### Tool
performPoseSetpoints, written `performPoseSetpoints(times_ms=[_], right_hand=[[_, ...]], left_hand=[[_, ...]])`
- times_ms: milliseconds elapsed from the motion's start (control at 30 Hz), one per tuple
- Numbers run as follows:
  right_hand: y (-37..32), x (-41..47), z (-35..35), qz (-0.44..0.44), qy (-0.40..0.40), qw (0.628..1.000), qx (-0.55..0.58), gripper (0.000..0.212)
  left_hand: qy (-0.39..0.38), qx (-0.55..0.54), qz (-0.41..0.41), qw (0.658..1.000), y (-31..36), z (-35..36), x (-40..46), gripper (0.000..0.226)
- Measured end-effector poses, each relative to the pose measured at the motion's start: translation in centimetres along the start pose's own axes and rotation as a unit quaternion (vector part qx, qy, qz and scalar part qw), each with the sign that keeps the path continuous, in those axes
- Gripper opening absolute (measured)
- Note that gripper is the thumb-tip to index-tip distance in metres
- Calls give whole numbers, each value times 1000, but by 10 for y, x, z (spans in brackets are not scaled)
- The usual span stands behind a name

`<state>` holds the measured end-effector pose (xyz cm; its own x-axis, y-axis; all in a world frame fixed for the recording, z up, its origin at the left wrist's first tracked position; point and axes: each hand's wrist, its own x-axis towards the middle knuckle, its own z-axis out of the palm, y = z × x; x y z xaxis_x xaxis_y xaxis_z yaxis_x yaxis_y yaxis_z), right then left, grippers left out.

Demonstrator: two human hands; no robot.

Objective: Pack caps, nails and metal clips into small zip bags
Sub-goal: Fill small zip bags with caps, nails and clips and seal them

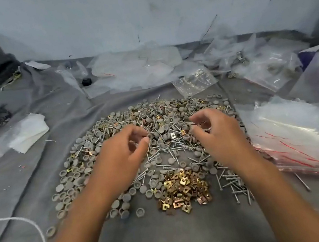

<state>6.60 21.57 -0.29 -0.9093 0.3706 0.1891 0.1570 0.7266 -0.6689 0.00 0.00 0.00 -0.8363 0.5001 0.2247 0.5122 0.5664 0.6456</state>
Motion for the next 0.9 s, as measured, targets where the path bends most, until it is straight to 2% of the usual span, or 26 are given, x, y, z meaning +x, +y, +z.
performPoseSetpoints(times_ms=[33,100,200,300,400,500,600,700,767,833,900], right_hand=[[3,0,0,10,25,1000,11,17],[24,3,-14,37,64,995,-68,18],[70,-3,-58,136,43,964,-223,37],[113,-17,-96,244,42,940,-236,50],[139,-27,-107,266,39,940,-208,22],[148,-32,-109,248,120,943,-188,17],[137,-33,-111,192,268,930,-164,13],[100,-30,-110,111,401,907,-59,10],[65,-27,-90,39,394,918,10,6],[31,-28,-53,-25,304,951,49,8],[6,-30,-13,-67,207,975,37,8]], left_hand=[[27,-25,-5,999,-7,5,-4,5],[76,-50,-13,996,-12,15,-9,8],[76,-72,0,994,-7,25,-12,11],[80,-115,36,989,4,21,-10,8],[99,-146,38,984,10,15,-15,20],[100,-162,27,981,14,17,-16,22],[67,-141,39,987,18,25,-15,9],[37,-134,40,990,20,34,-14,13],[18,-158,31,987,27,39,-15,10],[-8,-208,25,978,37,44,-16,21],[-16,-253,18,967,44,47,-16,35]])
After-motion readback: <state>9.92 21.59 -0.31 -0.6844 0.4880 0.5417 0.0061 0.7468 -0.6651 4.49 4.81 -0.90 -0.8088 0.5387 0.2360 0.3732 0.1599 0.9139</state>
